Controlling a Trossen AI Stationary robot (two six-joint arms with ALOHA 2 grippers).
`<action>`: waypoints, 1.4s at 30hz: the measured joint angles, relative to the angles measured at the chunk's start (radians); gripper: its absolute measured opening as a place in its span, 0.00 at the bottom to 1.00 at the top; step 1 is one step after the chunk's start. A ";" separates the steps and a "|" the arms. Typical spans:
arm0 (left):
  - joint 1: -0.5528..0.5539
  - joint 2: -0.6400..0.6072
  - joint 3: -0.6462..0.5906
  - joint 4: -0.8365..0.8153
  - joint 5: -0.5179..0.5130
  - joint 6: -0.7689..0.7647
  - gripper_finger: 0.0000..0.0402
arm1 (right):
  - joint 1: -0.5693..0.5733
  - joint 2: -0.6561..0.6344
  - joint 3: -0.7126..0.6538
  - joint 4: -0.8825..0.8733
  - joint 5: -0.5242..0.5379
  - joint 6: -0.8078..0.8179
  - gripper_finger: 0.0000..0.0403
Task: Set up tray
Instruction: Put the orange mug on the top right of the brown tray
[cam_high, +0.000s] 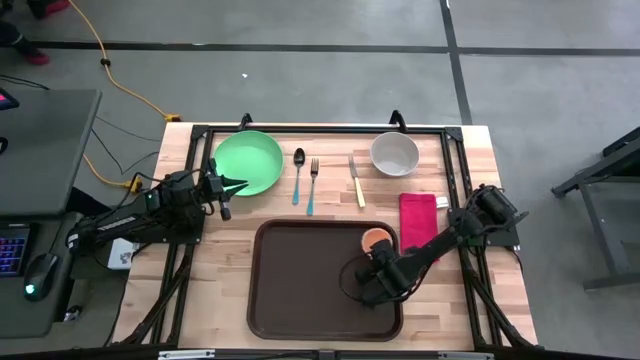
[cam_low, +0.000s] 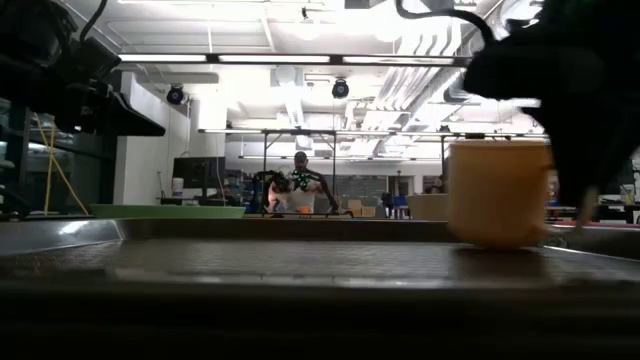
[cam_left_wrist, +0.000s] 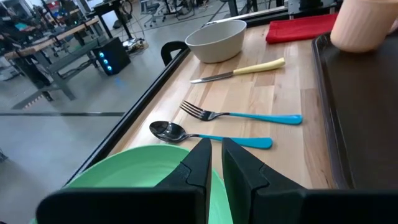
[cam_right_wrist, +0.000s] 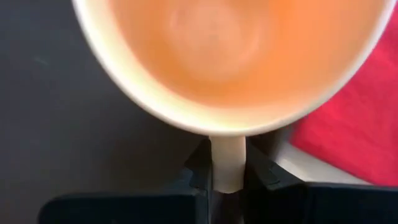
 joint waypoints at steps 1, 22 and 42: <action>0.000 0.000 0.000 0.000 0.000 0.010 0.17 | 0.004 0.000 0.000 -0.010 -0.006 0.005 0.06; 0.000 0.000 0.000 0.000 0.000 0.025 0.17 | -0.040 -0.099 0.002 -0.089 0.001 -0.017 0.06; 0.000 0.000 0.000 0.001 0.003 0.025 0.17 | -0.046 -0.099 0.002 -0.078 -0.037 -0.015 0.20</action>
